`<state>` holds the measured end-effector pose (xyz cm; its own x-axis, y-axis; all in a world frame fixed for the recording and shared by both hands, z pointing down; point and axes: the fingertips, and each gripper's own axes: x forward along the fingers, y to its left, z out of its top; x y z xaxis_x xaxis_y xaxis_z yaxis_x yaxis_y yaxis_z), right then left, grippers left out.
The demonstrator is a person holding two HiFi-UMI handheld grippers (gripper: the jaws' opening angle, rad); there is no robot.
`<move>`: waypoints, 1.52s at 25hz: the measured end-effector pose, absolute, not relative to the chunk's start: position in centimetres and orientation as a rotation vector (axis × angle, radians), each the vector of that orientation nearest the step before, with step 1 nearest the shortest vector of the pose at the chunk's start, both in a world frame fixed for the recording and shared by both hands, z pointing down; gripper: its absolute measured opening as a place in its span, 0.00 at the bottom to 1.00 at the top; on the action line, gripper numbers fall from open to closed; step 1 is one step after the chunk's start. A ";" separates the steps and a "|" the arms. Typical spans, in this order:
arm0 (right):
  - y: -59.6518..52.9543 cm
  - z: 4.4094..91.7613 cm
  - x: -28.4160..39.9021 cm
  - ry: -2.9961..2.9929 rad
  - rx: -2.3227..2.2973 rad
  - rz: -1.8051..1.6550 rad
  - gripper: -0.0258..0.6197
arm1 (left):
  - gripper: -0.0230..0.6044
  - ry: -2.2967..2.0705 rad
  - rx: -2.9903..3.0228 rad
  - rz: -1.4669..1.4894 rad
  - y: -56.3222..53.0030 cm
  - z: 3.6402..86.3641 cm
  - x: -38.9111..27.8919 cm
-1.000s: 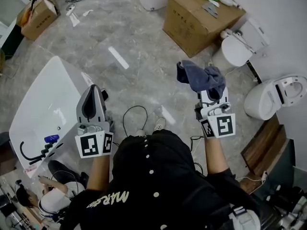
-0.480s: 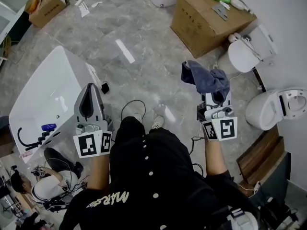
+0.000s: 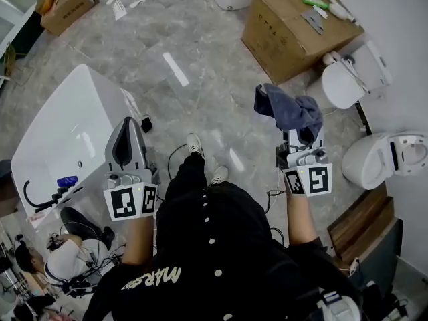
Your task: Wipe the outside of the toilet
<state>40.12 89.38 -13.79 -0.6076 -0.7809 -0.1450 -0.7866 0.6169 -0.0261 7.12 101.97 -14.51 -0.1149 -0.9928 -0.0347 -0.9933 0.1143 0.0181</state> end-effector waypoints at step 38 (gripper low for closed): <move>69.4 -16.0 24.4 2.645 -1.495 0.141 0.20 | 0.05 2.215 -2.224 0.152 79.1 -14.1 -10.1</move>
<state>24.43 69.41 -15.95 -0.5128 -0.8483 -0.1320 -0.8575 0.5136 0.0313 -10.13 79.09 -14.05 0.0019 -0.9977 -0.0678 -0.9976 -0.0066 0.0689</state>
